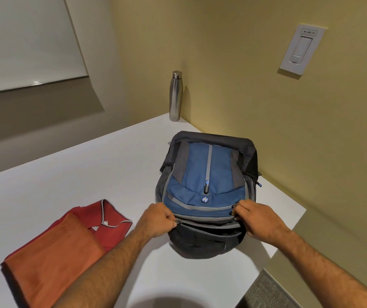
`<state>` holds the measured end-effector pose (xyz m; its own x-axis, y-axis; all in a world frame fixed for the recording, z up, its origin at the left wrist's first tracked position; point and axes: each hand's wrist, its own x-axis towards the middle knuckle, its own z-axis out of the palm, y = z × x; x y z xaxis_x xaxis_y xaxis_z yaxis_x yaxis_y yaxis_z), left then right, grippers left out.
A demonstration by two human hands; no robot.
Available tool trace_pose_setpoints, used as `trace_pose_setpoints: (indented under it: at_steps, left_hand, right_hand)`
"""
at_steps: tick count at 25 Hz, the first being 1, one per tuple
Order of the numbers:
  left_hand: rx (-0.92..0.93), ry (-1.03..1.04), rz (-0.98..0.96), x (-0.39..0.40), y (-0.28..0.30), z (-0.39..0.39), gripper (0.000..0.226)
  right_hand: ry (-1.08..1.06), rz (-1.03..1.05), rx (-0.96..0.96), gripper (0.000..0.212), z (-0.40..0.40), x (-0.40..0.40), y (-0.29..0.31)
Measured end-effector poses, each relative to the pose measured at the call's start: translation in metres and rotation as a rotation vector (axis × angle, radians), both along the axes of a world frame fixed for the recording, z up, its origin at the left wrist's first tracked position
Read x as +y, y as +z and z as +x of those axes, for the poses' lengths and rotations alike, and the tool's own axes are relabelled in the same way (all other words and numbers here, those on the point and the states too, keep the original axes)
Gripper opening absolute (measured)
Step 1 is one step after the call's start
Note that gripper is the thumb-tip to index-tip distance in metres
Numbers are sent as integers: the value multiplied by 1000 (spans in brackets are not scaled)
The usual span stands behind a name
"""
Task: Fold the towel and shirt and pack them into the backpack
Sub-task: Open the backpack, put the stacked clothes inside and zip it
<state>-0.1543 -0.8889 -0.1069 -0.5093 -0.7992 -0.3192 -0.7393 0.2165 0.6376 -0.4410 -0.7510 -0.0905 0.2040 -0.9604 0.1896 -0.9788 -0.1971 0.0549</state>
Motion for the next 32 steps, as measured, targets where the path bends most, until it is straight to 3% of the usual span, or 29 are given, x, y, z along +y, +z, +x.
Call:
trace_pose_setpoints:
  at_steps: [9, 14, 19, 24, 30, 32]
  left_hand:
    - [83, 8, -21, 3, -8, 11, 12]
    - [114, 24, -22, 3, -11, 17, 13]
    - [144, 50, -21, 2, -12, 24, 15]
    - [157, 40, -33, 3, -11, 24, 14]
    - [183, 26, -49, 4, -13, 28, 15]
    - [191, 25, -42, 4, -14, 28, 17]
  right_hand:
    - [158, 33, 187, 33, 29, -15, -23]
    - [160, 66, 89, 34, 50, -29, -28]
    - [127, 195, -185, 43, 66, -38, -20]
    - [-48, 139, -307, 47, 117, -70, -13]
    - [-119, 381, -310, 35, 138, -98, -7]
    - [-105, 405, -190, 35, 142, -100, -8]
